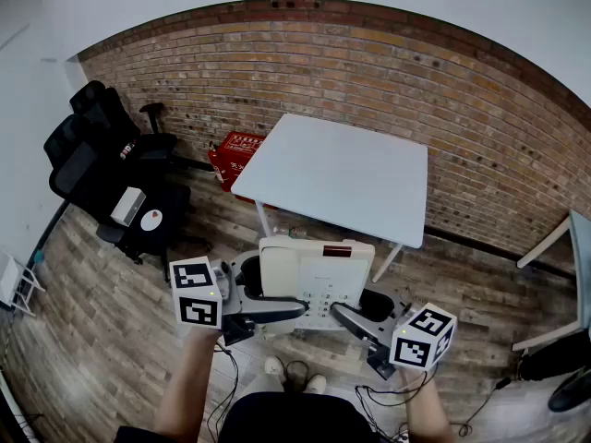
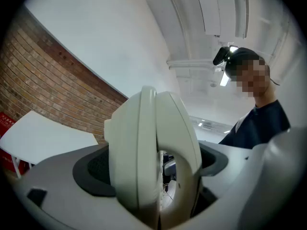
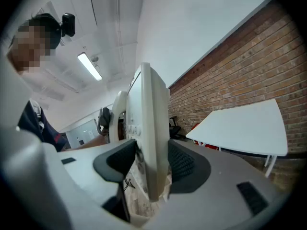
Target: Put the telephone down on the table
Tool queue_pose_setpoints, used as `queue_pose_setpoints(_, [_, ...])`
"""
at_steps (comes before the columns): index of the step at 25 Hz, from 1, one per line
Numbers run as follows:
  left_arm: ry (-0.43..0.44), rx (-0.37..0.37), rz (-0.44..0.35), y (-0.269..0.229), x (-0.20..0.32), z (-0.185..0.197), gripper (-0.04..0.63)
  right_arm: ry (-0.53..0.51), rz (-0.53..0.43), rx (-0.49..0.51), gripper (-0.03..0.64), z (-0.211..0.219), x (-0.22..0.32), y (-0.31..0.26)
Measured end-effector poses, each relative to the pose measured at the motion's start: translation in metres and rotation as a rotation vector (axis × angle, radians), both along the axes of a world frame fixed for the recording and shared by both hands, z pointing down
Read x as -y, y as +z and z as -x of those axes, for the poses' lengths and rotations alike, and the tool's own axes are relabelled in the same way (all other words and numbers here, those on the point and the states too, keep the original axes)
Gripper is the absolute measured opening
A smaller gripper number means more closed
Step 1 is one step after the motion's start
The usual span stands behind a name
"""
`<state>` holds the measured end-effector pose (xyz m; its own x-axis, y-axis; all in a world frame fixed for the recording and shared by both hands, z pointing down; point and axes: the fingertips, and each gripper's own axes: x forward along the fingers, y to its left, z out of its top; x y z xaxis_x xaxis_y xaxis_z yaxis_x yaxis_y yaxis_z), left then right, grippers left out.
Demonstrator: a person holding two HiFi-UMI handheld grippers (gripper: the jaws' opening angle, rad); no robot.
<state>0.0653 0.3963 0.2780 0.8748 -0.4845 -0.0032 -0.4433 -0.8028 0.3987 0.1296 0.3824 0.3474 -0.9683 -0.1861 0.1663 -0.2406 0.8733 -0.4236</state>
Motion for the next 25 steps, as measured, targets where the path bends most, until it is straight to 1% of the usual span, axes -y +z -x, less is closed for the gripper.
queue_pose_setpoints(14, [-0.027, -0.008, 0.005, 0.0, -0.008, 0.001, 0.471, -0.019, 0.01, 0.001, 0.219, 0.001, -0.006, 0.0])
queue_pose_setpoints(25, [-0.041, -0.028, 0.006, 0.006, -0.014, -0.008, 0.471, -0.025, 0.001, -0.015, 0.221, -0.009, -0.012, 0.003])
